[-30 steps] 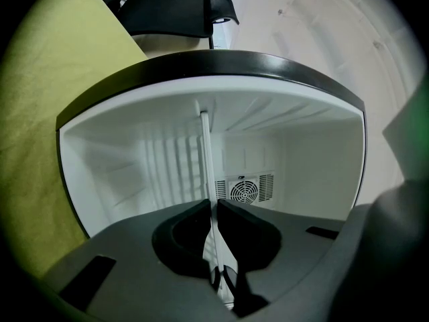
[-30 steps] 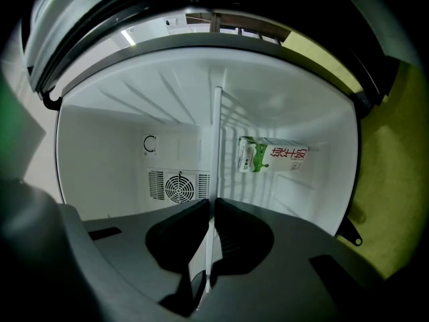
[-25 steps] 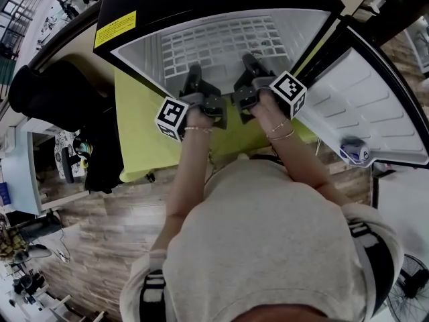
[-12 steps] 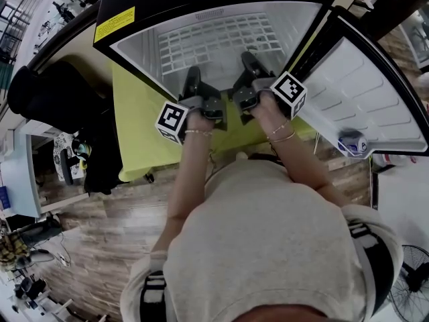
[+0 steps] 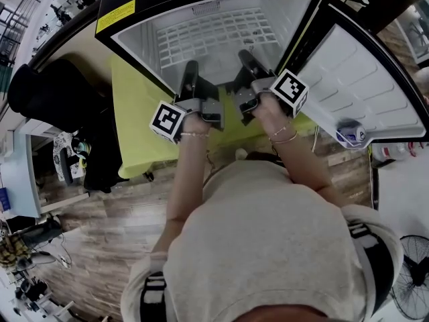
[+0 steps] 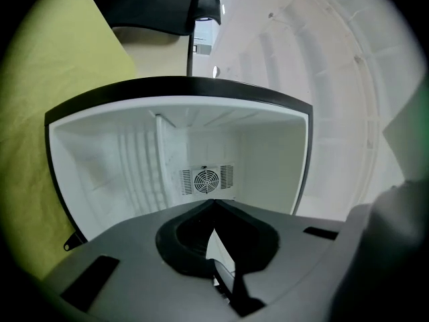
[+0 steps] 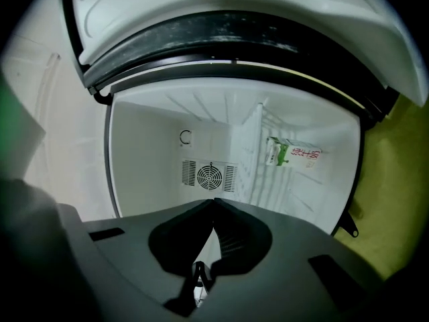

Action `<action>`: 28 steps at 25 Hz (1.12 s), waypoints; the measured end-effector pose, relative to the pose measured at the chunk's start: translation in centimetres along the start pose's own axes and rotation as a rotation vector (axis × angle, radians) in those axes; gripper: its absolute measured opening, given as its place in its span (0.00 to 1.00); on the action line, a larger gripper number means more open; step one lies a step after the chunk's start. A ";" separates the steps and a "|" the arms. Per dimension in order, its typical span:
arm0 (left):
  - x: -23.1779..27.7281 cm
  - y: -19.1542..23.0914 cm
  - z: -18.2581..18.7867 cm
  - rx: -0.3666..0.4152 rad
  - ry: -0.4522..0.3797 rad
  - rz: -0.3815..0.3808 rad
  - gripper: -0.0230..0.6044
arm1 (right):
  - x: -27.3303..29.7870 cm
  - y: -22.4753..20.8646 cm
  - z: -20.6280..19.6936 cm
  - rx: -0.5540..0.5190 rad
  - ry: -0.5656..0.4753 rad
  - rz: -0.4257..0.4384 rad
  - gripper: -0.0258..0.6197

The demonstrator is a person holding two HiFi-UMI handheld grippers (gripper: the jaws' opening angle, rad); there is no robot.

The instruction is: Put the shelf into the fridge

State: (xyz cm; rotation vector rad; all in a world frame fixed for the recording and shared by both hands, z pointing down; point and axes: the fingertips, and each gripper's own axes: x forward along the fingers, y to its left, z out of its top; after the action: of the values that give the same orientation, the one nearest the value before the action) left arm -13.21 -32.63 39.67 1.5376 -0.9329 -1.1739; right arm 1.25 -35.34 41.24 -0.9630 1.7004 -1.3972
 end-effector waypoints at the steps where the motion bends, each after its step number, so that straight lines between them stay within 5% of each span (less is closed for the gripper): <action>1: 0.0 -0.5 -0.3 0.016 0.019 -0.016 0.04 | -0.1 0.6 0.0 -0.015 0.004 0.017 0.03; 12: -1.5 -4.4 -0.8 0.371 0.142 -0.047 0.05 | -1.8 7.0 -0.4 -0.344 0.120 0.205 0.04; 18: -1.8 -7.0 -3.0 0.670 0.295 -0.118 0.05 | -2.7 8.7 -1.9 -0.579 0.202 0.216 0.04; 28: -2.3 -9.4 -5.0 1.173 0.382 -0.093 0.06 | -4.3 12.1 -4.1 -1.103 0.274 0.242 0.05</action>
State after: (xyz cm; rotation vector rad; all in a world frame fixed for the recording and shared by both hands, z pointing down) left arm -8.73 -26.97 31.58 2.6093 -1.3763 -0.2662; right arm -1.59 -28.08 30.24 -1.0600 2.7563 -0.3477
